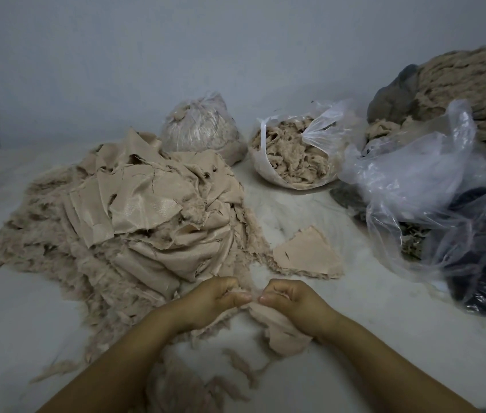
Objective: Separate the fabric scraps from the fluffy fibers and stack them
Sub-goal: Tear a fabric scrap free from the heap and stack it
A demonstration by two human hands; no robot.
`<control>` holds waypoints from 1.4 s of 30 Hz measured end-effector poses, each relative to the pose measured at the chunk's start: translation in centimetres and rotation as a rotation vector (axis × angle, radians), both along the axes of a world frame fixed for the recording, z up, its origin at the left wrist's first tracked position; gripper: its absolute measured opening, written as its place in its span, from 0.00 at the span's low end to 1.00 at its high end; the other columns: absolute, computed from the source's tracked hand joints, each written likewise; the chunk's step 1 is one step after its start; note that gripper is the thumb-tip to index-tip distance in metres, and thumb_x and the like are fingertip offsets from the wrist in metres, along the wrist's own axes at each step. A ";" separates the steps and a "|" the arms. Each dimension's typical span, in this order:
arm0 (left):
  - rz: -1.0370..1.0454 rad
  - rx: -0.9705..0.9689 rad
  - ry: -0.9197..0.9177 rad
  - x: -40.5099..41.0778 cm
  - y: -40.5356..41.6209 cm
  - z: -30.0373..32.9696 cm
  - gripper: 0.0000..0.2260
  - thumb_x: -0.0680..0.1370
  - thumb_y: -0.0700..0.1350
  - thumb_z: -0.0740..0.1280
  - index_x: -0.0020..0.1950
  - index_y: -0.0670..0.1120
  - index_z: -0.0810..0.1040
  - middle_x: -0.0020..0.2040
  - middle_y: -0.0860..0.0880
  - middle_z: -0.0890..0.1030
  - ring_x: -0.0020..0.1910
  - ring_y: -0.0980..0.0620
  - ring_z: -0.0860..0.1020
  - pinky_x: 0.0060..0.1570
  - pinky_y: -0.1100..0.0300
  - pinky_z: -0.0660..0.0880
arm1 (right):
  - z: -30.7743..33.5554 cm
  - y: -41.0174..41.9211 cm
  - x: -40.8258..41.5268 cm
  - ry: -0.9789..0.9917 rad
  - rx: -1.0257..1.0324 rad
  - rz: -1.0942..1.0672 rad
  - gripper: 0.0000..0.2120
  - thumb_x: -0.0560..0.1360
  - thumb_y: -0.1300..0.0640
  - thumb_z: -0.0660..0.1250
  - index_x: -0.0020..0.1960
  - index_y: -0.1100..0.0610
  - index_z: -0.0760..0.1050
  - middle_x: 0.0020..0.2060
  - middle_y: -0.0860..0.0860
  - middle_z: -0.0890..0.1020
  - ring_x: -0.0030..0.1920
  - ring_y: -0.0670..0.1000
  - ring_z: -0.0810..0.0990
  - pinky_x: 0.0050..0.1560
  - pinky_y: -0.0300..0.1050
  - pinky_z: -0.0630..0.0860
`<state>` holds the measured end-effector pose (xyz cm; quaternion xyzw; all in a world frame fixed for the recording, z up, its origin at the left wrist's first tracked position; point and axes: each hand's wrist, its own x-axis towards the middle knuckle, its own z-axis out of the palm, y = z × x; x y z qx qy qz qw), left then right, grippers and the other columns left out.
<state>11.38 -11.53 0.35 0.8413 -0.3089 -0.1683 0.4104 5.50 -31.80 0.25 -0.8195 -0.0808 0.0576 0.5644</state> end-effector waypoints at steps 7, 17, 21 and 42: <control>-0.126 0.057 0.061 -0.2 -0.2 0.7 0.19 0.80 0.52 0.60 0.31 0.51 0.61 0.26 0.59 0.62 0.27 0.62 0.61 0.32 0.70 0.62 | 0.8 -1.9 0.3 0.050 -0.105 0.215 0.09 0.76 0.59 0.69 0.37 0.52 0.77 0.32 0.45 0.75 0.35 0.41 0.71 0.42 0.33 0.68; 0.072 0.026 0.095 0.5 2.8 1.3 0.18 0.80 0.50 0.61 0.32 0.50 0.61 0.26 0.58 0.61 0.27 0.61 0.61 0.31 0.64 0.61 | 0.5 -3.0 0.8 0.050 0.023 0.137 0.12 0.77 0.62 0.66 0.36 0.53 0.76 0.30 0.41 0.77 0.34 0.39 0.74 0.41 0.33 0.70; 0.238 -0.090 0.143 -0.8 0.1 1.6 0.19 0.71 0.65 0.59 0.28 0.53 0.70 0.27 0.57 0.71 0.28 0.61 0.69 0.30 0.68 0.67 | -0.7 -0.8 0.9 -0.048 0.177 -0.263 0.10 0.79 0.57 0.64 0.40 0.59 0.72 0.34 0.52 0.73 0.37 0.49 0.71 0.41 0.44 0.69; 0.560 -0.548 0.219 -2.4 -5.3 0.7 0.12 0.79 0.47 0.64 0.38 0.43 0.74 0.33 0.49 0.75 0.33 0.53 0.73 0.32 0.60 0.70 | 0.4 2.3 0.3 -0.177 0.408 -0.622 0.12 0.78 0.58 0.64 0.36 0.54 0.75 0.28 0.44 0.75 0.32 0.43 0.72 0.35 0.38 0.69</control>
